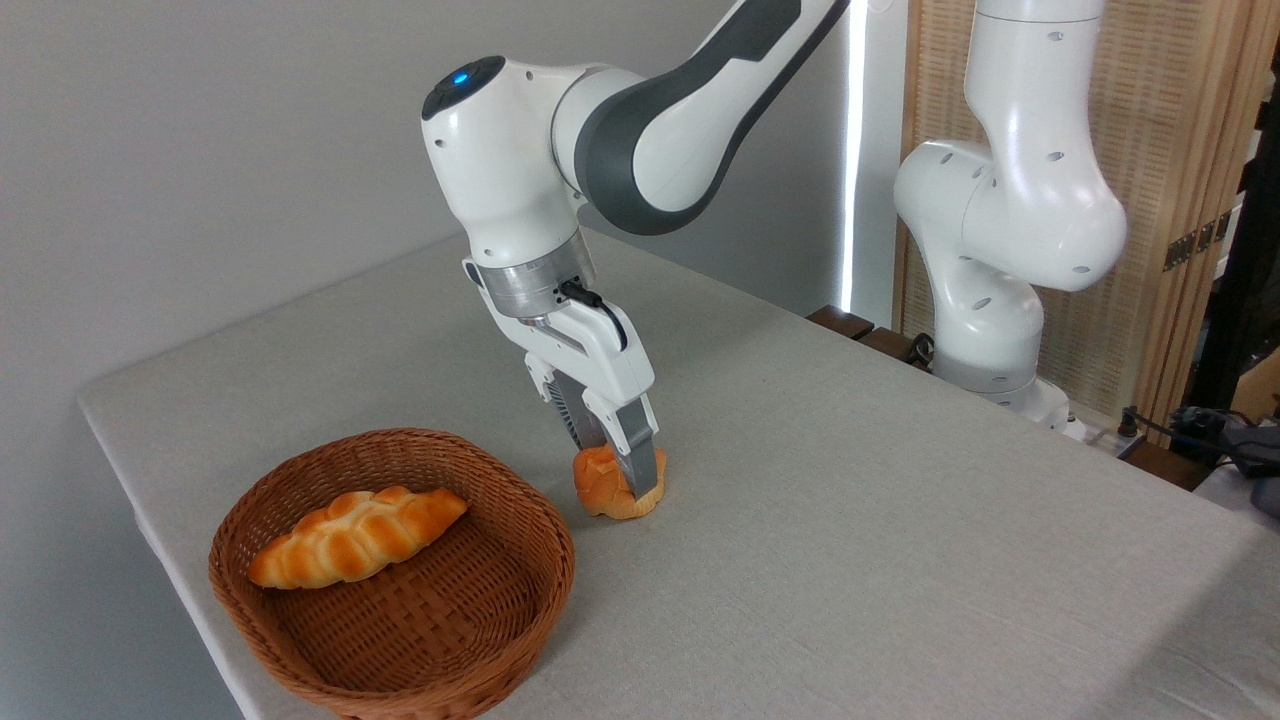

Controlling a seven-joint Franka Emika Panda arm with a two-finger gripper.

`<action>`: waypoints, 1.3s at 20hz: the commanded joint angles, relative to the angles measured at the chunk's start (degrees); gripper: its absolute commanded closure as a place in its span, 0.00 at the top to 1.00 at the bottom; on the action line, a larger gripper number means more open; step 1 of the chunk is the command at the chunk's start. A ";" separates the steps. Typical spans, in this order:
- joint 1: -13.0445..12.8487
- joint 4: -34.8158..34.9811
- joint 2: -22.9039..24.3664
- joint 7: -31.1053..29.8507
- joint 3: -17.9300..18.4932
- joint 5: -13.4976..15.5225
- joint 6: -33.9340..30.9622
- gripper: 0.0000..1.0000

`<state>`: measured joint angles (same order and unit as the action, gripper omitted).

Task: Put bread into the basket
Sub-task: 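Lift the bun and carry it over the wicker basket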

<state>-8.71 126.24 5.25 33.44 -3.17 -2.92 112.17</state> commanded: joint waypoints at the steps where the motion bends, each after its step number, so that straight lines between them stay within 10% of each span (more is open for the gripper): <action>1: -0.34 0.23 0.20 0.84 0.62 -0.77 0.42 0.48; 17: -0.52 -4.86 3.01 1.89 0.44 0.81 -2.74 0.48; 26: -0.34 -13.91 3.72 4.44 2.54 7.84 -6.62 0.48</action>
<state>-8.85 115.83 9.20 36.09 -3.10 1.73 106.13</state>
